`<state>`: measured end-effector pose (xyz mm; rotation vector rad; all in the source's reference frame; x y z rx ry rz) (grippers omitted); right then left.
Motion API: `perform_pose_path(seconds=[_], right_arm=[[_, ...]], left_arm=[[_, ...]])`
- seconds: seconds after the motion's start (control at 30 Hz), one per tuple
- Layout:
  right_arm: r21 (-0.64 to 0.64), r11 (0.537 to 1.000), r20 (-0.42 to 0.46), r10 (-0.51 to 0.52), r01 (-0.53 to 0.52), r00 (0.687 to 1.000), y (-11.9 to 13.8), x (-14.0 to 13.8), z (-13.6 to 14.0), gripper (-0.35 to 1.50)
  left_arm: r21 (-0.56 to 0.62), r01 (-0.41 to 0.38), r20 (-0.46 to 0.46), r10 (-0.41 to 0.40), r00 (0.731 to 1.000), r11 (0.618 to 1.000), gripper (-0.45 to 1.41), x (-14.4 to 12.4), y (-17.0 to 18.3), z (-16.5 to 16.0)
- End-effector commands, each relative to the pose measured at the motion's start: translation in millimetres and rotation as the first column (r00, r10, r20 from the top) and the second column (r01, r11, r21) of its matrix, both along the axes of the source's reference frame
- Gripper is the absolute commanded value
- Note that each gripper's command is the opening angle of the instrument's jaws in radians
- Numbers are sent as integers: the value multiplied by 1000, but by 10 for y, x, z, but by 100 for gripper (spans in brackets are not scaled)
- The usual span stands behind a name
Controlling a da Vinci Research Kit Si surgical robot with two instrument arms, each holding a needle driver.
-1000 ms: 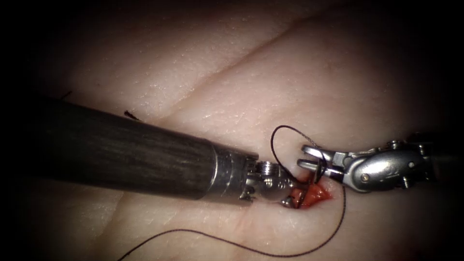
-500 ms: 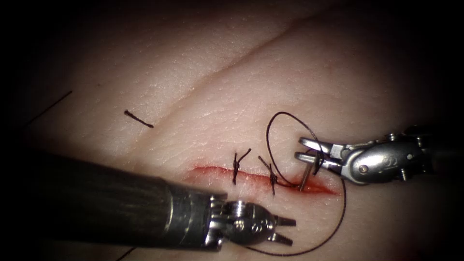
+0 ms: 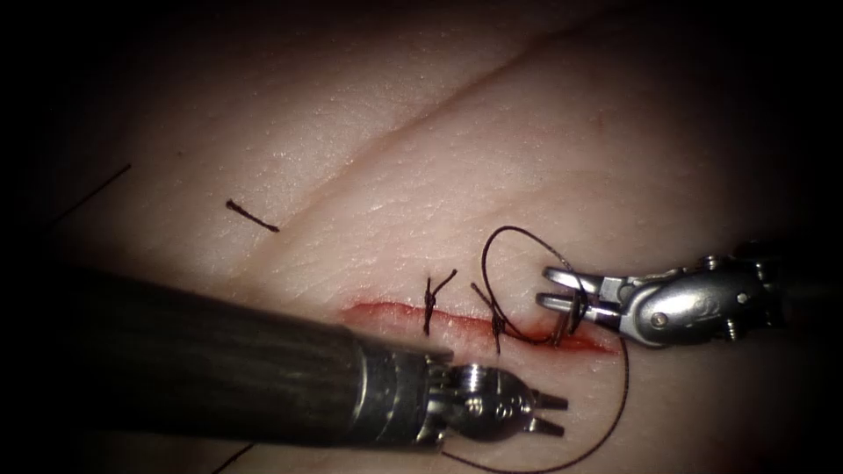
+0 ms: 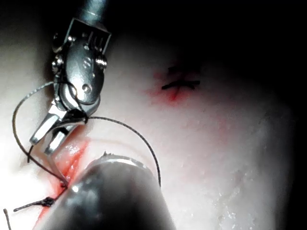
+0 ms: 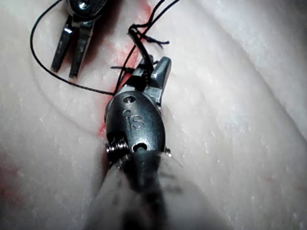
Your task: Wound Closure
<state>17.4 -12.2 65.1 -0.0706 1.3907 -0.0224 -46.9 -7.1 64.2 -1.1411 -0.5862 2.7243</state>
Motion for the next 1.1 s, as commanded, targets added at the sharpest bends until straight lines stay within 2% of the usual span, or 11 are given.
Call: perform_pose_path(seconds=[0.03,0.17,0.5,0.8,1.1], right_arm=[[23,1000,-16,-1,2,1000,-3,8,3,-35],[99,995,-49,-14,19,999,1,13,6,-35],[205,977,-32,-57,63,998,11,12,18,-35],[294,955,-52,-11,26,999,26,12,16,-35],[382,924,-65,18,8,998,35,11,16,-35]], left_arm=[[-5,-3,-1,3,1000,1000,14,-3,-5,9],[-7,-5,-3,5,1000,1000,10,4,-10,20],[-11,-6,-11,6,1000,1000,4,12,-30,22],[2,-10,6,10,1000,1000,4,-2,-42,30],[16,1,2,-1,1000,1000,4,0,-39,42]])
